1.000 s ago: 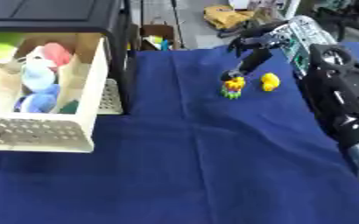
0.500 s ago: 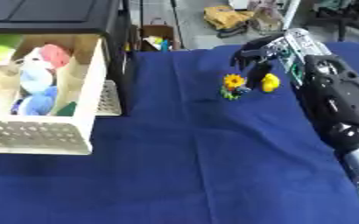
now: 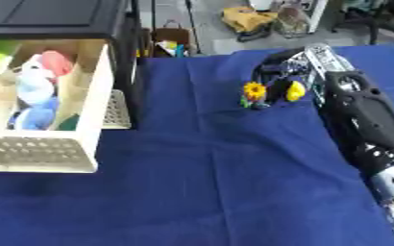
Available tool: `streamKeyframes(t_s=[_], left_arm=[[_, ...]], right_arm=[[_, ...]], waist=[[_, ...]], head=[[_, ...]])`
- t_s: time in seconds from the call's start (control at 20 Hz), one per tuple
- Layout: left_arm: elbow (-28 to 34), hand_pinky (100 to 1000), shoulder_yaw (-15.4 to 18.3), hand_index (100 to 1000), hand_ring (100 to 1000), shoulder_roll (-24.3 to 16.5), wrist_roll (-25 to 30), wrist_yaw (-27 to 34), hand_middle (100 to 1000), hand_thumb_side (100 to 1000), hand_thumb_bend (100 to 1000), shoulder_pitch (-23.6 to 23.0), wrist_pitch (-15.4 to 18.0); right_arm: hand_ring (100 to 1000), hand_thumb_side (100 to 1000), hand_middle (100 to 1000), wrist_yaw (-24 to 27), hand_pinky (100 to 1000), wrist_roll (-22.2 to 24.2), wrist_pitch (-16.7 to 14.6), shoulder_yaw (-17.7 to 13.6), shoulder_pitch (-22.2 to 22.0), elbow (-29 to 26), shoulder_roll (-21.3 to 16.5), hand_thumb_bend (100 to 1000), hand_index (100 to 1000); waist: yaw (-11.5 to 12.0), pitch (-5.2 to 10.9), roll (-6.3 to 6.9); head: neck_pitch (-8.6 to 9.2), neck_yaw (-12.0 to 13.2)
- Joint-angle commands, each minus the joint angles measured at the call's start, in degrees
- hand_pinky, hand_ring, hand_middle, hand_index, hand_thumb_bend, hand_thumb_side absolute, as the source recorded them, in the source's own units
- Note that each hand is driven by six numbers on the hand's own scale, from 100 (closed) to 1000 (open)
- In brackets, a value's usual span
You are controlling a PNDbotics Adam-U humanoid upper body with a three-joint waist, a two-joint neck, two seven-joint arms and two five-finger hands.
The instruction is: Pick up objects from table and place into drawer.
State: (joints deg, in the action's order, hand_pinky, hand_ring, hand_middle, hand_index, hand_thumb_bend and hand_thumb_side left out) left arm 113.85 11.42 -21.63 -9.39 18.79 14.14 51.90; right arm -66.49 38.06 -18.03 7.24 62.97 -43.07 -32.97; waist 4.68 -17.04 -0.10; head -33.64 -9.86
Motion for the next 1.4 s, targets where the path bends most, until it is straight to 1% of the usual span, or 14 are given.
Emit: streamKeyframes(t_s=[0.05,0.15,0.2,0.3,0.55,0.65,0.7,0.75,0.95,1.4], left_arm=[[0.7,643,0.0,869,751,-0.8,0.2,-0.2,769,1000,168,0.5,0.1],[0.7,643,-0.1,868,751,-0.7,0.2,-0.3,769,1000,168,0.6,0.1],[0.7,643,-0.1,868,751,-0.7,0.3,-0.3,769,1000,167,0.6,0.1],[0.7,642,-0.1,868,751,-0.6,0.3,-0.4,769,1000,168,0.6,0.1],[0.7,642,-0.2,867,752,-0.5,0.4,-0.6,767,1000,169,0.7,0.1],[0.7,641,-0.2,867,752,-0.4,0.4,-0.7,766,1000,170,0.7,0.1],[0.7,641,-0.2,867,752,-0.4,0.4,-0.7,766,1000,170,0.7,0.1],[0.7,640,-0.2,867,753,-0.4,0.4,-0.7,766,1000,170,0.8,0.1],[0.7,638,-0.3,866,753,-0.4,0.4,-0.8,764,1000,170,0.7,0.1],[0.7,634,-0.3,865,754,-0.5,0.3,-0.8,763,1000,170,0.7,0.1]], right_arm=[[810,569,691,-0.8,755,-1.6,0.5,-0.8,1.0,0.1,-0.8,482,871],[807,579,693,-1.1,752,-2.5,0.8,-1.0,0.9,0.3,-0.6,468,870],[801,590,683,-1.2,747,-3.0,1.1,-1.0,0.9,0.4,-0.5,446,864],[801,590,683,-1.9,747,-4.8,1.8,-1.1,0.9,0.4,-0.5,440,864],[795,554,667,-4.5,742,-7.8,2.7,-1.3,0.7,1.6,-0.3,437,851],[786,533,637,-4.9,733,-8.5,2.7,-1.5,0.7,1.9,-0.2,417,829],[785,529,636,-5.1,732,-8.7,2.7,-1.6,0.7,2.1,-0.2,417,829],[778,499,625,-5.2,726,-8.9,2.7,-1.6,0.7,2.2,-0.2,416,823],[763,436,618,-4.9,717,-8.6,2.3,-1.7,0.8,2.5,-0.1,433,817],[716,448,567,-2.8,678,-7.5,1.8,-1.6,1.1,1.8,0.1,366,760]], waist=[[0.1,0.81,0.15],[0.2,0.69,0.16],[0.3,0.63,0.16],[0.4,0.51,0.18],[0.6,0.33,0.25],[0.6,0.3,0.28],[0.6,0.28,0.29],[0.6,0.28,0.29],[0.5,0.31,0.28],[0.4,0.4,0.31]], head=[[0.66,-0.3],[0.77,-0.4],[0.82,-0.5],[1.0,-0.6],[1.19,-0.7],[1.2,-0.8],[1.2,-0.8],[1.16,-0.8],[1.07,-0.8],[1.07,-0.8]])
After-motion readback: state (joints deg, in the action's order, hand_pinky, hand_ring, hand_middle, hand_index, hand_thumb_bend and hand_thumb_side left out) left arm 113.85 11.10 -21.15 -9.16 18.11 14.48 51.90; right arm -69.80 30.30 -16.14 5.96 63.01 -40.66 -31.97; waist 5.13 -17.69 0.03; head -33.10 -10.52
